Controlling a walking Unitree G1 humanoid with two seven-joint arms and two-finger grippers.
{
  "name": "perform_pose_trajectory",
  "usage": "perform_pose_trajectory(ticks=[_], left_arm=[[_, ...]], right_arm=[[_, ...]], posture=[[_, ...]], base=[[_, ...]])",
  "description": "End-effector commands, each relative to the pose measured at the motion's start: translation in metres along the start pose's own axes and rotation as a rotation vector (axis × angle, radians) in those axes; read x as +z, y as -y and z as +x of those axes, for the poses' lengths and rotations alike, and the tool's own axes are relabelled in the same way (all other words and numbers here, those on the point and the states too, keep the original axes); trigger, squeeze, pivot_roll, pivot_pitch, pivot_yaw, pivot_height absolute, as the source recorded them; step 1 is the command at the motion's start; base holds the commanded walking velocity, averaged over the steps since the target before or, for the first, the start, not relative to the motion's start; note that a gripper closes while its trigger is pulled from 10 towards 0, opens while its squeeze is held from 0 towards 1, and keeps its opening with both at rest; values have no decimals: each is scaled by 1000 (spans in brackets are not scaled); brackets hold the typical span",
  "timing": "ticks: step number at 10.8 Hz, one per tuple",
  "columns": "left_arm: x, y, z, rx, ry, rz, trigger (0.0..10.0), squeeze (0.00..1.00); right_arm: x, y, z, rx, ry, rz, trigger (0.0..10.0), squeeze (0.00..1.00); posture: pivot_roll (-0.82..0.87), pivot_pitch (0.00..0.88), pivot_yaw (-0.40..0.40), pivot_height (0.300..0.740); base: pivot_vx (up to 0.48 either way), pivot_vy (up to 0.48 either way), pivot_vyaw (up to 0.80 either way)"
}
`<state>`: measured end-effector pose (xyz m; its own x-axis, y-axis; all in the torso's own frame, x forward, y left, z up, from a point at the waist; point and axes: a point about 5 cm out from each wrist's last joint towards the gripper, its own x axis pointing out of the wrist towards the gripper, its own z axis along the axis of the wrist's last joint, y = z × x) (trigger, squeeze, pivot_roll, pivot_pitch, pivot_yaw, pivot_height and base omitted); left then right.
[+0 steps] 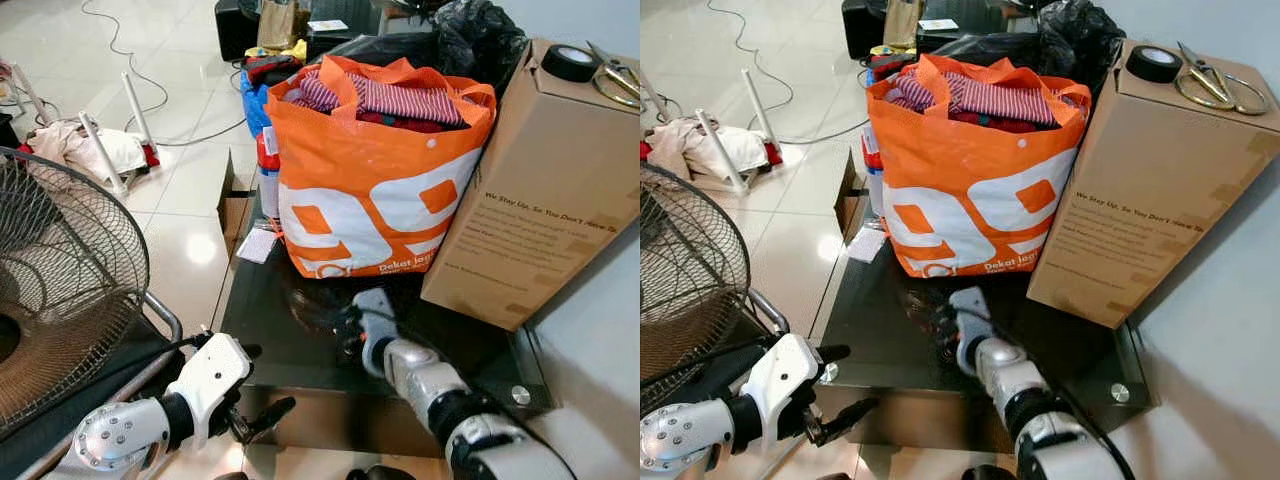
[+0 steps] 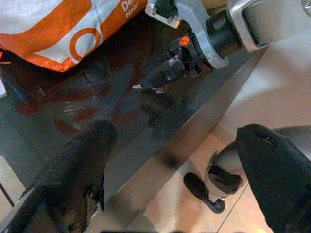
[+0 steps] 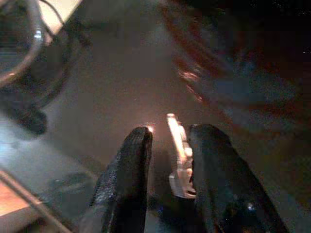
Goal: Hang keys on a hook
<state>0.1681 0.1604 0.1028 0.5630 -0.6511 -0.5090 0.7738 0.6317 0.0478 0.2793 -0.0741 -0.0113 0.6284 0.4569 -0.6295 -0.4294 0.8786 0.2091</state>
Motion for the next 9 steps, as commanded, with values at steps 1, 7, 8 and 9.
perform_pose_trajectory(ticks=[1,7,8,9], left_arm=[[1,1,1,-5,6,7,10000,0],[0,2,2,-11,3,14,10000,0],[1,2,2,-11,4,14,10000,0],[1,2,2,-12,4,15,10000,0]], right_arm=[[2,-1,0,15,11,-7,10000,1000],[-8,-6,-2,-96,-27,-131,10000,0],[-9,-5,-2,-119,-39,-135,10000,0],[-11,-3,-3,-151,-47,-134,10000,0]], posture=[[62,32,-53,740],[59,24,-54,740],[59,26,-54,740],[58,28,-52,740]], base=[[0,0,0],[0,0,0],[0,0,0],[0,0,0]])
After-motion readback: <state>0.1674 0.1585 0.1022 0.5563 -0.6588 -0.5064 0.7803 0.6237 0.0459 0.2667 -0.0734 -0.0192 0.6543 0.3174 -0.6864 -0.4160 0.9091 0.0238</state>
